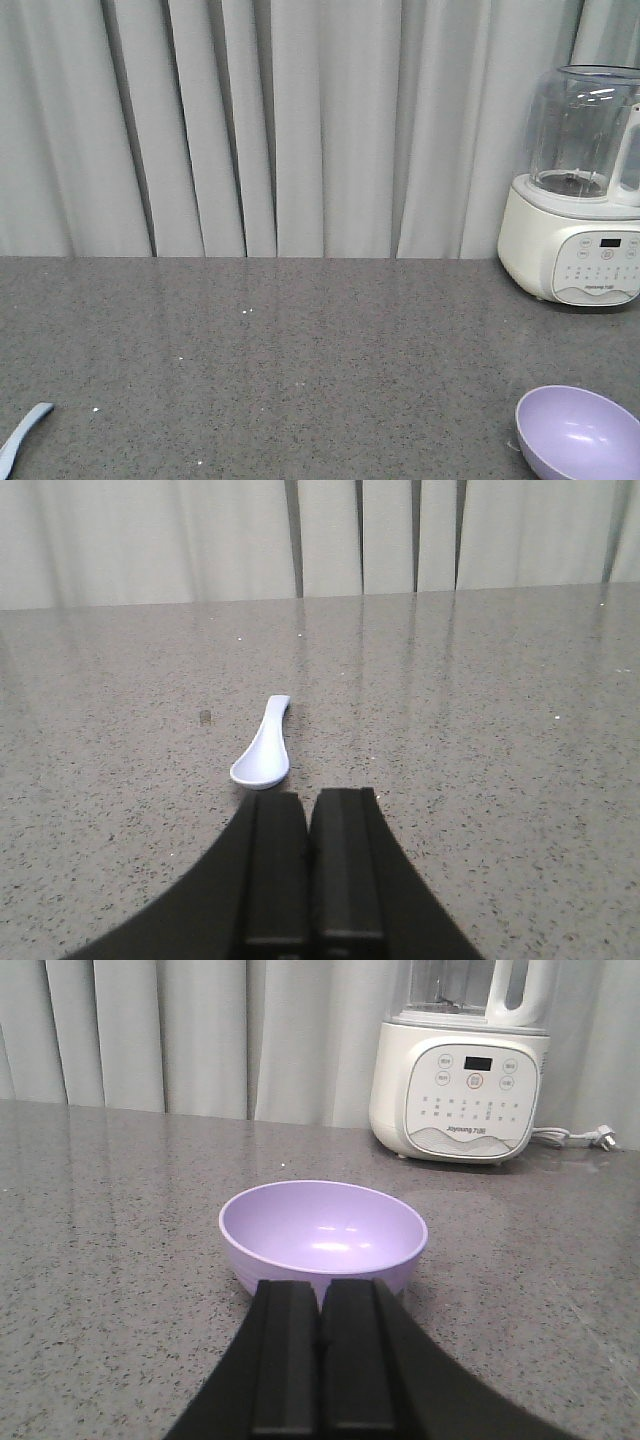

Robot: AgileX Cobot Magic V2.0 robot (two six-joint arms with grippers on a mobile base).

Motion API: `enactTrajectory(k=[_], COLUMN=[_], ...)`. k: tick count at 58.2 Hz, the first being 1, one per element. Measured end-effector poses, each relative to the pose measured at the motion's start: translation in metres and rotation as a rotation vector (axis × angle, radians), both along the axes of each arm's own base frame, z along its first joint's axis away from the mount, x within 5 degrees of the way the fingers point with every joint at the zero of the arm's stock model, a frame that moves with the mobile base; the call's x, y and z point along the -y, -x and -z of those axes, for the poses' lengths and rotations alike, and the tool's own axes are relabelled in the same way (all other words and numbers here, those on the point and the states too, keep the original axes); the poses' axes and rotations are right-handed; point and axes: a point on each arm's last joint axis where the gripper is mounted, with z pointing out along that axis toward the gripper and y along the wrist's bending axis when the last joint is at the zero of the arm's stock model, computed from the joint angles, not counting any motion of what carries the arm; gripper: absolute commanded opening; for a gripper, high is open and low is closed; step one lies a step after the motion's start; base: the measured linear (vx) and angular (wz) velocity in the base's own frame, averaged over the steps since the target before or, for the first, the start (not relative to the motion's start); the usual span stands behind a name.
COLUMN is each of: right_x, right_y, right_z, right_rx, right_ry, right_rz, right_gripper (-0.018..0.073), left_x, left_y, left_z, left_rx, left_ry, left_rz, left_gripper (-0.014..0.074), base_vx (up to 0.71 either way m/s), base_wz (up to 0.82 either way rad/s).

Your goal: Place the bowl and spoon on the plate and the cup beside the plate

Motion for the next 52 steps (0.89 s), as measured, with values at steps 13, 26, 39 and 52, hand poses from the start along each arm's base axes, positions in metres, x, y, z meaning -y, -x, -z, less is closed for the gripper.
enactTrajectory(k=[13,26,39,52], right_x=[0.0,0.0,0.0,0.0], right_y=[0.0,0.0,0.0,0.001], right_z=[0.0,0.0,0.0,-0.013], right_rx=[0.0,0.0,0.0,0.036], right_ry=[0.0,0.0,0.0,-0.001], right_rz=[0.0,0.0,0.0,0.0], right_gripper=[-0.0009,-0.0009,-0.0009,-0.0009], left_x=[0.0,0.0,0.0,0.0], left_y=[0.0,0.0,0.0,0.001], left_z=[0.0,-0.002,-0.002,-0.013], left_rx=[0.0,0.019,0.025,0.073], left_ry=[0.0,0.0,0.001,0.036], left_rz=[0.0,0.0,0.0,0.0], left_gripper=[-0.0006,-0.0006,-0.0006,-0.0006], base_vx=[0.0,0.0,0.0,0.0], base_wz=[0.0,0.0,0.0,0.0])
